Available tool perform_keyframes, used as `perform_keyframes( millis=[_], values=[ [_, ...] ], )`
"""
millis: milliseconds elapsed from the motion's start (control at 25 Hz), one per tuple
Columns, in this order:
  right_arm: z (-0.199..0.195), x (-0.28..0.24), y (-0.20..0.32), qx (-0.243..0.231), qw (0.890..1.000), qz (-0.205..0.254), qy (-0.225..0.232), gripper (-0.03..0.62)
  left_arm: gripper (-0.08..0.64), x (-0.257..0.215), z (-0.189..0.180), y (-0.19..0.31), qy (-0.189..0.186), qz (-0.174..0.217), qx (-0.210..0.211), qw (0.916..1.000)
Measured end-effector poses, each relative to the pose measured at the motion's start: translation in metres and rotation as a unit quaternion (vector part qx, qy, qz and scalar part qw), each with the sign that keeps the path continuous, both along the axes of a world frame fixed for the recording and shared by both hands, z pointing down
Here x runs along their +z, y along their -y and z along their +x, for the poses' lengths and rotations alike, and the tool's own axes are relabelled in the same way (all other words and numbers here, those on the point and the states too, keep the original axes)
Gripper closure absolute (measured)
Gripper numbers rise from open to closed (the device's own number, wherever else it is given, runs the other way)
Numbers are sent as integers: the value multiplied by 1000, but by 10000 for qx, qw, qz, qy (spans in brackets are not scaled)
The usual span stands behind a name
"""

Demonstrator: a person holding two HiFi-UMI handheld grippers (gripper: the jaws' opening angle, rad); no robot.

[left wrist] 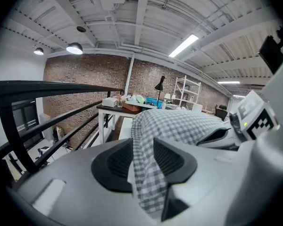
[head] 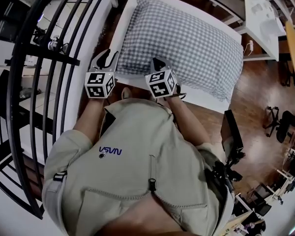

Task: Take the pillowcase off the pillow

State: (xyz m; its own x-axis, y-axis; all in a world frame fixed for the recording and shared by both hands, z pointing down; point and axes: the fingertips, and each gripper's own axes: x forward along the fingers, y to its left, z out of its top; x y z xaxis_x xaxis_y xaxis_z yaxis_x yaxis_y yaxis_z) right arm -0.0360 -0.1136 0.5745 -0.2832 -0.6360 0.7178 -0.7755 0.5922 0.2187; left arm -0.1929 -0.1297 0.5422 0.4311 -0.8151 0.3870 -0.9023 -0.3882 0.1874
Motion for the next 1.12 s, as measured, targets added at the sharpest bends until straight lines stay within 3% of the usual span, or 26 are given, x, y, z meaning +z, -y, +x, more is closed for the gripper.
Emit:
perform_keyframes(
  millis=[120,240,360,480,560,640,840,1000,1120],
  values=[
    [-3,-14,-3,-151,9995,59,257,588,446,2,3,6,1,-22,11,10000],
    [-34,-14,-10,-715,9971,-32,259,442,446,-2,6,3,-3,20,48,10000],
    [-62,10,-13,-1082,9936,-215,-233,397,446,-2,3,-5,7,3,37,10000],
    [-57,39,-6,-1120,9865,-192,-1176,399,446,0,0,-12,-50,-75,33,10000],
    [-47,42,-3,-1050,9840,-114,-1435,496,446,2,-2,-16,-82,-102,48,9999],
    [-43,32,-5,-909,9880,-75,-1245,570,446,5,-5,-17,-120,-133,30,9998],
    [-17,-18,-15,-279,9981,315,-452,577,446,13,7,-8,-446,-352,175,9982],
    [4,-49,-25,260,9970,735,-12,586,446,21,33,-6,-716,-810,990,9892],
    [22,-50,-27,519,9952,822,52,586,446,36,60,-5,-433,-1143,1592,9797]
  ],
)
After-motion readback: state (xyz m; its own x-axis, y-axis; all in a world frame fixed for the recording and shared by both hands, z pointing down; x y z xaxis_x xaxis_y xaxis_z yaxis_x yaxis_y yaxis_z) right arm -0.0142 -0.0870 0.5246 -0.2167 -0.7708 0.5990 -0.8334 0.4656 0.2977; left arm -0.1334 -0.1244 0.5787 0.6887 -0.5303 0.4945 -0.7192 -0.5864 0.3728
